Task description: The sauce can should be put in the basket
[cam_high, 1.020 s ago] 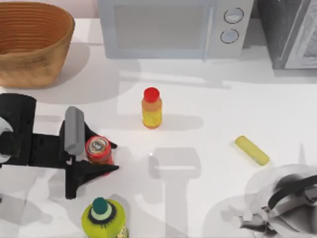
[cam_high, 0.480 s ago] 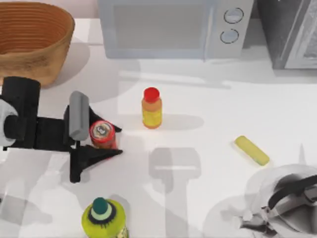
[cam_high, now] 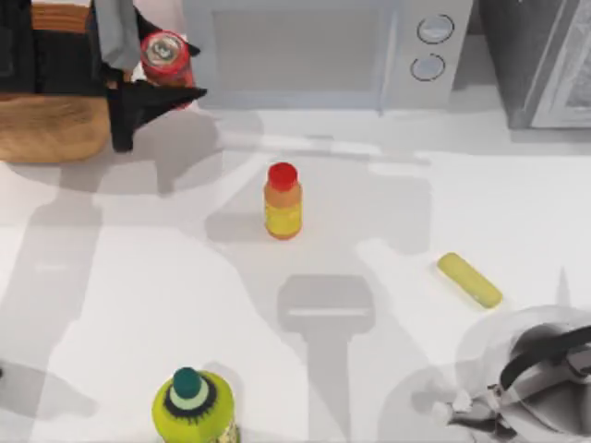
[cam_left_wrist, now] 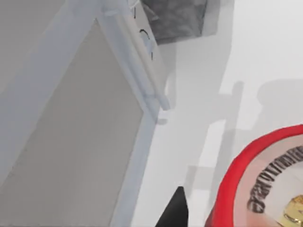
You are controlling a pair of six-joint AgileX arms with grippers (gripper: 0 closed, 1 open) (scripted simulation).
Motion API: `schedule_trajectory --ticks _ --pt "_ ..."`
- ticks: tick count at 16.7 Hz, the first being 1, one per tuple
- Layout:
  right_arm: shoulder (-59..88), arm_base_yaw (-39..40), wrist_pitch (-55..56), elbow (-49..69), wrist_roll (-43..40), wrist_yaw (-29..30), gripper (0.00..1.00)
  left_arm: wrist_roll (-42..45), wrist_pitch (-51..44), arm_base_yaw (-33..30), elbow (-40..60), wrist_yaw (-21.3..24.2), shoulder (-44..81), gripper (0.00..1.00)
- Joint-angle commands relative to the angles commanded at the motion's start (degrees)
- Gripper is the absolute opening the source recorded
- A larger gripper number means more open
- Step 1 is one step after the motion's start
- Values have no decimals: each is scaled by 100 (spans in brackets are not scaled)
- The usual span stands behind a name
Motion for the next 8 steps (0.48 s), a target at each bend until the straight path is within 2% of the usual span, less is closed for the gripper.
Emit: schedule_trajectory --ticks 4,8 --pt "0 0 0 0 0 0 100 -636 -1425 904 1809 -123 152 0" --pt "0 0 0 0 0 0 100 -1403 -2641 1906 2936 -255 319 0"
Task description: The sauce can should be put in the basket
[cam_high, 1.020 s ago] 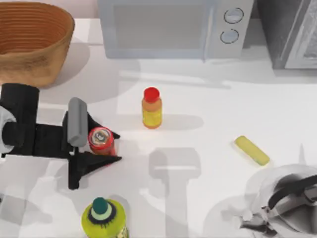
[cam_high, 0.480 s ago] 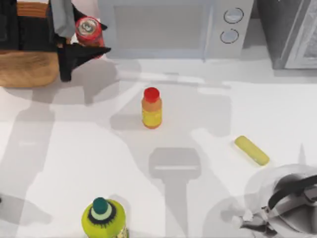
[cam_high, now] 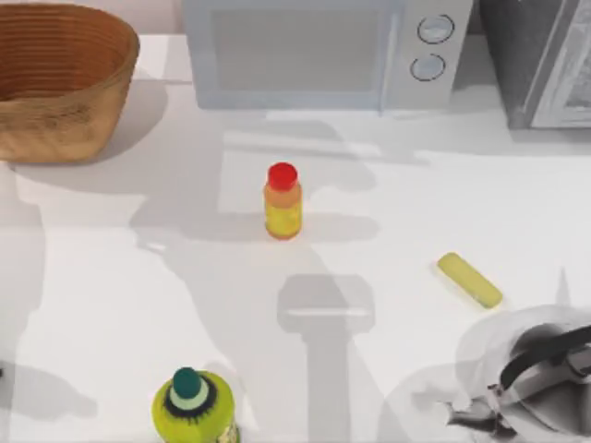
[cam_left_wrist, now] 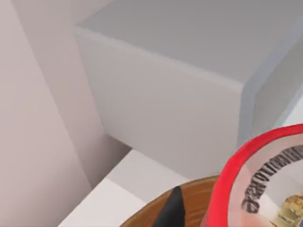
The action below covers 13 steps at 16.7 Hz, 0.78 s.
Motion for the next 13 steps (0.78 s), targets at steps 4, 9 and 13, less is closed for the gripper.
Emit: schedule_trajectory --ticks 4,9,13 --pt "0 0 0 0 0 0 100 -394 -486 436 297 -54 26 0" --pt "0 0 0 0 0 0 100 -391 -452 414 279 -57 13 0" --pt "0 0 0 0 0 0 100 -641 36 291 106 -216 74 0"
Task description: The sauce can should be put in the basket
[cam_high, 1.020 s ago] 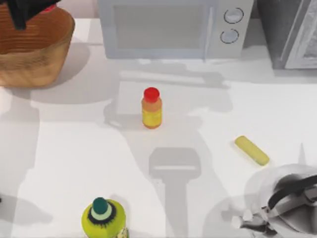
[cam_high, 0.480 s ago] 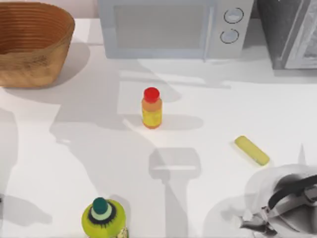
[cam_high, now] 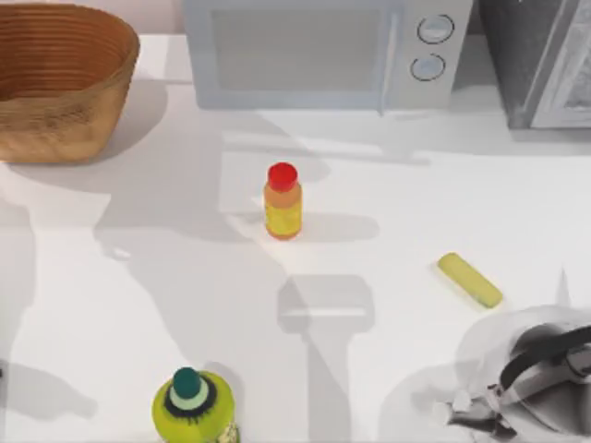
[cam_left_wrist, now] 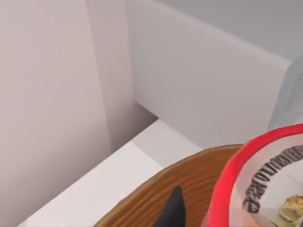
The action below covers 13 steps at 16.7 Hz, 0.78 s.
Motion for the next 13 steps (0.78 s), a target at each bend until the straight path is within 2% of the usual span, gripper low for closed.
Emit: schedule_trajectory --ticks 7,12,13 --pt "0 0 0 0 0 0 100 -448 917 -391 -342 -195 274 0" --pt "0 0 0 0 0 0 100 -484 977 -414 -357 -215 287 0" --pt "0 0 0 0 0 0 100 -484 977 -414 -357 -215 287 8"
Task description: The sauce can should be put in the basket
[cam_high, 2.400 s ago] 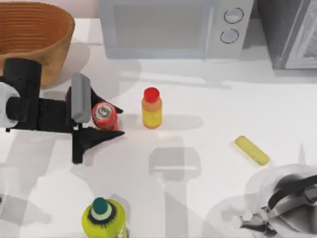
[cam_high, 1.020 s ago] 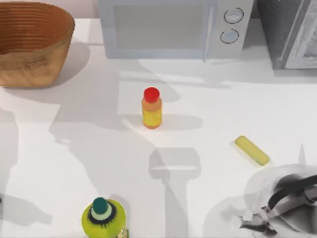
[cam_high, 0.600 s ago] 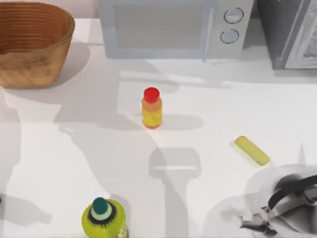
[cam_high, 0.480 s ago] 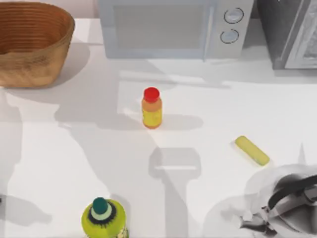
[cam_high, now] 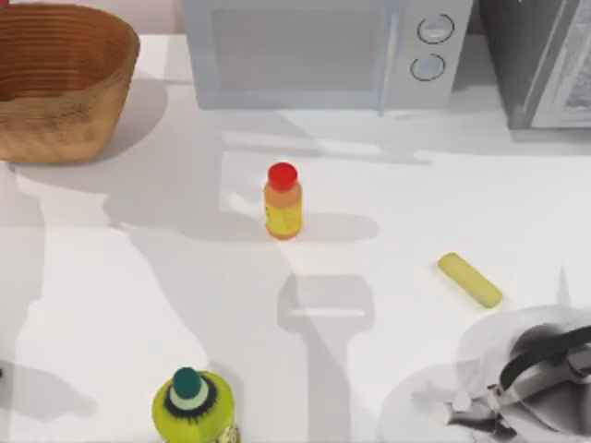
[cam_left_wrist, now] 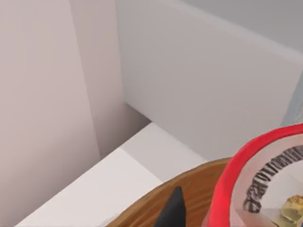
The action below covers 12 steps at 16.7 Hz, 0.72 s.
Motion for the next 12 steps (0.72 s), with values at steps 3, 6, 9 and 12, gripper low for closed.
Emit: schedule_trajectory --ticks 3,6,9,12 --pt "0 0 0 0 0 0 100 0 0 0 0 0 0 30" --pt "0 0 0 0 0 0 100 0 0 0 0 0 0 53" --pt "0 0 0 0 0 0 100 0 0 0 0 0 0 75" --pt "0 0 0 0 0 0 100 0 0 0 0 0 0 98"
